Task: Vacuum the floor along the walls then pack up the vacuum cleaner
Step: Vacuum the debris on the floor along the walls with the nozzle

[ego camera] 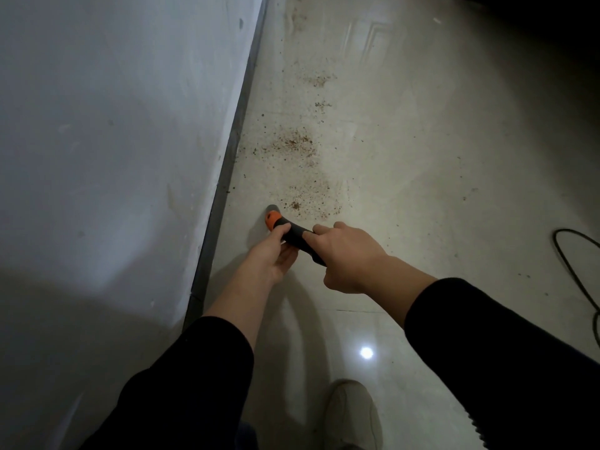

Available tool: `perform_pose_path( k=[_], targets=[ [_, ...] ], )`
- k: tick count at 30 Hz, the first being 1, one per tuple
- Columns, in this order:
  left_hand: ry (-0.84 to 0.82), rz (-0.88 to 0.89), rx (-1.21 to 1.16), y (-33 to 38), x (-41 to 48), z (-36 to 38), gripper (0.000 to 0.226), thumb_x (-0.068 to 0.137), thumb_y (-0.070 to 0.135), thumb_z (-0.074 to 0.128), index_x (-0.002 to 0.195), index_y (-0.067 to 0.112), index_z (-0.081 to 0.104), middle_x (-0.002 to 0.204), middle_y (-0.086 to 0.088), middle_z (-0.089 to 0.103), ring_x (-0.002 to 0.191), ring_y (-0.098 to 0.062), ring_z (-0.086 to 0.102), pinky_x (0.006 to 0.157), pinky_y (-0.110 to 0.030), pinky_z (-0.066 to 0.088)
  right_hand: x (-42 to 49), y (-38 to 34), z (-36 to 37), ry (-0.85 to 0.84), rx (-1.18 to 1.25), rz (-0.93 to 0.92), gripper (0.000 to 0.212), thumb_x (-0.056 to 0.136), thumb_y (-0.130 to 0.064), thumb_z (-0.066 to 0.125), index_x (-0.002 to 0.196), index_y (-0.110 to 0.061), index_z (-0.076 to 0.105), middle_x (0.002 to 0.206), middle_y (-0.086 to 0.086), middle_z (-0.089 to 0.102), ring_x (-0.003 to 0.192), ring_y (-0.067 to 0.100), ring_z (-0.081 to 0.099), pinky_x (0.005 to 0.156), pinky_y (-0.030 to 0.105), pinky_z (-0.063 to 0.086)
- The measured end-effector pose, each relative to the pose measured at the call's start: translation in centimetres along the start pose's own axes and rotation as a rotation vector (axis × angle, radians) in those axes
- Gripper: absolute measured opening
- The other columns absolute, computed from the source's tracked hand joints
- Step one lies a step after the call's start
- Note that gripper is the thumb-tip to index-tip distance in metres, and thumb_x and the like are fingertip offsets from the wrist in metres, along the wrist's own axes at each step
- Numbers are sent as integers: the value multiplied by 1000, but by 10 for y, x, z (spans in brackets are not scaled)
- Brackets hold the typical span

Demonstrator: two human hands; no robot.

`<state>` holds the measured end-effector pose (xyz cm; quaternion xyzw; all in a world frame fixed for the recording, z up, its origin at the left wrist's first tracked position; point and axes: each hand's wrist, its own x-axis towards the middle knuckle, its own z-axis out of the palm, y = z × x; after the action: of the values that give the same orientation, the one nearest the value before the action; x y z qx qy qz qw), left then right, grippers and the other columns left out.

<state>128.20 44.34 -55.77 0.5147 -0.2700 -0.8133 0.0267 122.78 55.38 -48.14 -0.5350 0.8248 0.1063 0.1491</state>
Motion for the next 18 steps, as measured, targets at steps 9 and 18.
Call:
perform_pose_path(
  k=[9, 18],
  targets=[
    [-29, -20, 109, -15, -2, 11, 38, 96, 24, 59, 127, 2, 57, 102, -13, 65, 86, -16, 63, 77, -26, 50, -21, 11, 3, -22, -4, 37, 36, 89, -15, 54, 124, -15, 48, 108, 3, 51, 80, 21, 37, 51, 27, 22],
    [-32, -27, 152, -22, -5, 20, 32, 95, 23, 61, 118, 2, 59, 90, -12, 65, 80, -16, 64, 64, -23, 51, -31, 19, 5, -34, -1, 63, 33, 88, -15, 53, 121, -16, 50, 104, 2, 51, 79, 21, 39, 48, 26, 19]
  ],
)
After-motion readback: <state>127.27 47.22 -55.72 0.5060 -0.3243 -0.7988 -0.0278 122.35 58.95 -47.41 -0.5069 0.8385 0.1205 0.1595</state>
